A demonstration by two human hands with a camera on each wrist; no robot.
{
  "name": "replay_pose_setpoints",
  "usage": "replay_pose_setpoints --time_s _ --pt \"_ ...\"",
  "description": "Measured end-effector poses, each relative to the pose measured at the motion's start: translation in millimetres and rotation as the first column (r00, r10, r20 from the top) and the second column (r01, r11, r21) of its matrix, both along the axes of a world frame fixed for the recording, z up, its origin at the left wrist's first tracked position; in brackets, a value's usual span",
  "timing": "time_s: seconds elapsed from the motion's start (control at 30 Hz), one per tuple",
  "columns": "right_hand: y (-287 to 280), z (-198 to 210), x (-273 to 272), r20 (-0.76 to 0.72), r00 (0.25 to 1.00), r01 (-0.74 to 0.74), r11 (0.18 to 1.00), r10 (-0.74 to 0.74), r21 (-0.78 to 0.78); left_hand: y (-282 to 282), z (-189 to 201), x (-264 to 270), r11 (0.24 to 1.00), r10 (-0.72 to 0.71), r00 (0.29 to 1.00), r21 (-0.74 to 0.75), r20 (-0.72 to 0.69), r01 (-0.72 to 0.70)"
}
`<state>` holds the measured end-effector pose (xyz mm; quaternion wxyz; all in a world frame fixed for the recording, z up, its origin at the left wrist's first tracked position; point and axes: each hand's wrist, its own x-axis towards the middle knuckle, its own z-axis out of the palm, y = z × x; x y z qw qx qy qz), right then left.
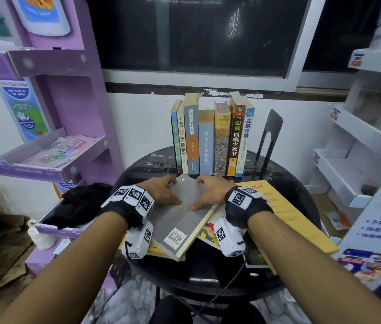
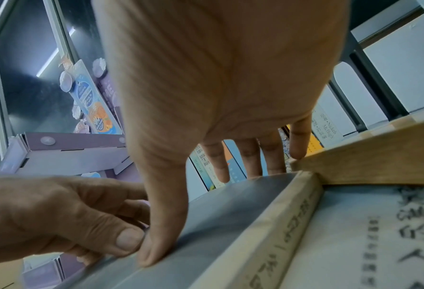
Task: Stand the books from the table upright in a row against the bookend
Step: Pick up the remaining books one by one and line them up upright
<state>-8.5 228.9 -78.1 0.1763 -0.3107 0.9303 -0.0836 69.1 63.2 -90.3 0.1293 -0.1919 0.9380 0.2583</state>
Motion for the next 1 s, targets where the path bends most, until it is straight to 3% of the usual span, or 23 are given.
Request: replay_pose_setpoints --time_s 0.4,0.5,0.63,0.73,1.0 --pt "5 -1 -4 -0.01 1.0 0.004 0.981 -0.006 -0.194 -11 2 0 0.995 0.025 0.998 0.094 -0.063 -0.019" --pt "7 4 -5 0.004 1.0 -0.013 0.967 0.014 -0.253 -14 3 0 0.984 0.064 0.996 0.172 -0.056 -0.053" --pt "10 11 -8 -0.007 1.0 -0.029 0.948 0.029 -0.316 -14 8 2 0.921 0.044 0.998 0.389 -0.035 -0.027" --pt "8 15 -7 -0.048 0.998 -0.056 0.932 0.042 -0.359 -16 15 7 0.905 0.03 0.998 0.425 -0.058 -0.002" --pt "-3 31 0 -0.09 0.995 -0.074 0.937 0.046 -0.342 -19 26 17 0.871 0.019 0.99 0.489 -0.137 0.051"
